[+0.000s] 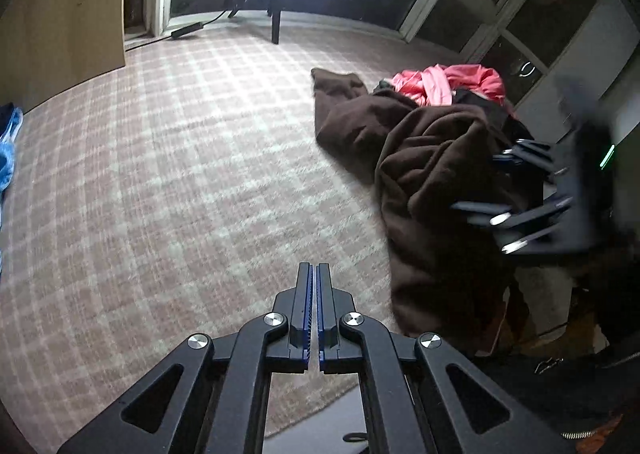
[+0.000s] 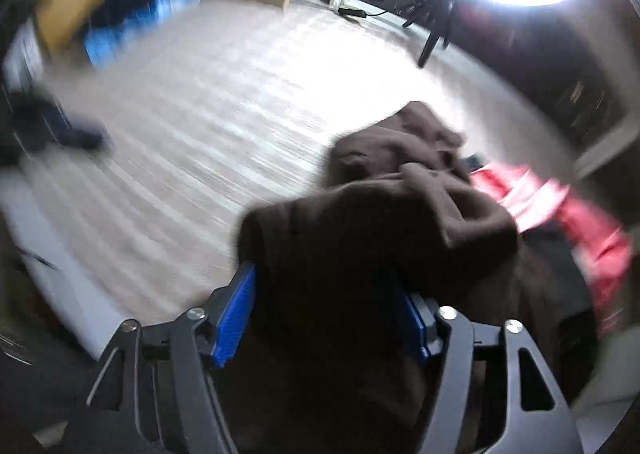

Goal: Fold clothes

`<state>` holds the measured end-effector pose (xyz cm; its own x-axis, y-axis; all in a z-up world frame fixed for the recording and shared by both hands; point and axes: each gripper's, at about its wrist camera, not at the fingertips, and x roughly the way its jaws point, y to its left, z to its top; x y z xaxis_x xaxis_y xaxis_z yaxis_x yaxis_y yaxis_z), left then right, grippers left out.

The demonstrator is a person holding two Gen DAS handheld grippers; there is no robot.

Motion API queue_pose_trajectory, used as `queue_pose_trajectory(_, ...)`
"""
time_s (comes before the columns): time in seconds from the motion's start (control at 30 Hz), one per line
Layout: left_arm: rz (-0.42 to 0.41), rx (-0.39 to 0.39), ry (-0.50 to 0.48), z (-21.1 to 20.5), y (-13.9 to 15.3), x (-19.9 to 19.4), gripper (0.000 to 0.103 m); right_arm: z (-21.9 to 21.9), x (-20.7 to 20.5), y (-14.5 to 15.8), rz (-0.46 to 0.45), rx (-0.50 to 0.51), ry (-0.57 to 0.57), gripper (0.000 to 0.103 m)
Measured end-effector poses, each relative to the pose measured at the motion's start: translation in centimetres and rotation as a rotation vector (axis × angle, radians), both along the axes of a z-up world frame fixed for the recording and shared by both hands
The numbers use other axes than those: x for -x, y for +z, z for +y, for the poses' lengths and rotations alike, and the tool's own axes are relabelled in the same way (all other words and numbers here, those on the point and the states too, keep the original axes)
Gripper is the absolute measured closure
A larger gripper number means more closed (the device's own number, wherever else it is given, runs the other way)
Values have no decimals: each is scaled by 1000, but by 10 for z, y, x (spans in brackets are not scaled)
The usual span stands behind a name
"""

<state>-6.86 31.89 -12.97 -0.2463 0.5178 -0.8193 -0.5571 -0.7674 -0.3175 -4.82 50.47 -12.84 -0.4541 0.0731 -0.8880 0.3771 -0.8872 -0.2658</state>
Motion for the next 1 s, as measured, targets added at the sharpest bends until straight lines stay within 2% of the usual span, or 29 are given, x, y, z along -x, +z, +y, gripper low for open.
queue_pose_trajectory(0.03,4,-6,-5,2,0,2,103,12,-1,4,-12,40,-16,96)
queue_pose_trajectory(0.1,17,-7,-32,7,2,5,103,54,-8,32,-19,226,-104,96)
queue_pose_trajectory(0.13,24,-6,-46,10,3,6,103,76,-14,48,12,258,-155,97)
queue_pose_trajectory(0.27,57,3,-136,45,6,21,103,181,-57,109,208,196,-441,98)
queue_pose_trajectory(0.33,71,-2,-183,64,9,29,103,231,-77,123,272,181,-593,100)
queue_pose_trajectory(0.4,64,-13,-234,87,9,38,101,275,-88,119,268,151,-731,98)
queue_pose_trajectory(0.47,57,-9,-283,115,9,46,89,300,-89,105,210,127,-814,90)
queue_pose_trajectory(0.5,57,-1,-318,132,8,49,86,302,-91,101,204,142,-825,84)
queue_pose_trajectory(0.6,56,11,-398,171,8,51,81,296,-100,98,218,178,-813,79)
queue_pose_trajectory(0.63,52,10,-425,184,8,51,76,294,-105,100,223,184,-806,71)
queue_pose_trajectory(0.67,45,3,-453,197,8,51,67,293,-109,101,227,191,-801,64)
queue_pose_trajectory(0.7,38,-5,-473,207,8,50,60,294,-112,100,230,208,-793,52)
queue_pose_trajectory(0.73,28,-8,-495,217,5,49,45,294,-114,98,230,223,-785,49)
queue_pose_trajectory(0.77,18,-11,-517,228,2,47,43,294,-114,97,230,231,-780,49)
queue_pose_trajectory(0.8,9,-12,-537,238,0,46,45,294,-114,94,230,228,-774,48)
queue_pose_trajectory(0.83,12,4,-551,248,-4,43,57,294,-113,90,227,214,-772,45)
queue_pose_trajectory(0.87,19,25,-567,256,-8,40,80,293,-110,85,218,204,-772,43)
queue_pose_trajectory(0.97,39,34,-602,262,-11,28,93,288,-98,67,183,233,-727,43)
queue_pose_trajectory(1.0,33,20,-608,256,-7,25,93,287,-95,64,179,248,-713,46)
